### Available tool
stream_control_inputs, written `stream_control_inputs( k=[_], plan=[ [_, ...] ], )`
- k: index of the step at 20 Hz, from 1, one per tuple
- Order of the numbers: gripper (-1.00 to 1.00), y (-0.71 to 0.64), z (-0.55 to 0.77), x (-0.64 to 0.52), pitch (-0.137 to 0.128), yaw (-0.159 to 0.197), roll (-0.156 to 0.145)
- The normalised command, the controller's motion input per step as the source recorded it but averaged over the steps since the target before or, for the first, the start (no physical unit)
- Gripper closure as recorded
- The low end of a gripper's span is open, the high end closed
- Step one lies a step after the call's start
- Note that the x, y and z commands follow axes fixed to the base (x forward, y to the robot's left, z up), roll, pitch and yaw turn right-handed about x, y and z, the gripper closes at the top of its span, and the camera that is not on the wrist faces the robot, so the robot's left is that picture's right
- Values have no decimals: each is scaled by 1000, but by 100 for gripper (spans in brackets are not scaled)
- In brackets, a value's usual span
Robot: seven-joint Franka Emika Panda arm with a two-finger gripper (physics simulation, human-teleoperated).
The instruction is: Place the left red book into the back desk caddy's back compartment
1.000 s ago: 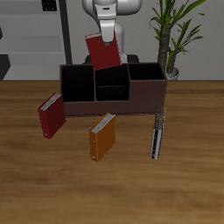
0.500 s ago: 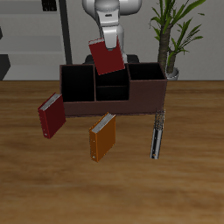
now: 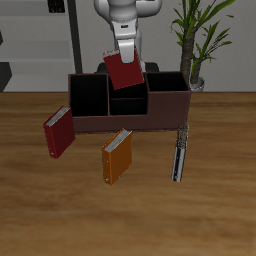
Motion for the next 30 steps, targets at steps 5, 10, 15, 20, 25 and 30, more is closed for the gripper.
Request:
stream_control_inputs(
  k=[5, 10, 15, 20, 25, 30],
  plan=[
    [100, 76, -157, 12, 40, -7, 16],
    [100, 53, -176, -48, 43, -9, 12],
    [100, 26, -168, -67, 45, -13, 5],
    [100, -3, -182, -13, 34, 2, 3],
    [100, -29, -147, -7, 32, 0, -4],
    [100, -29, -197, 38, 37, -9, -7]
  ],
)
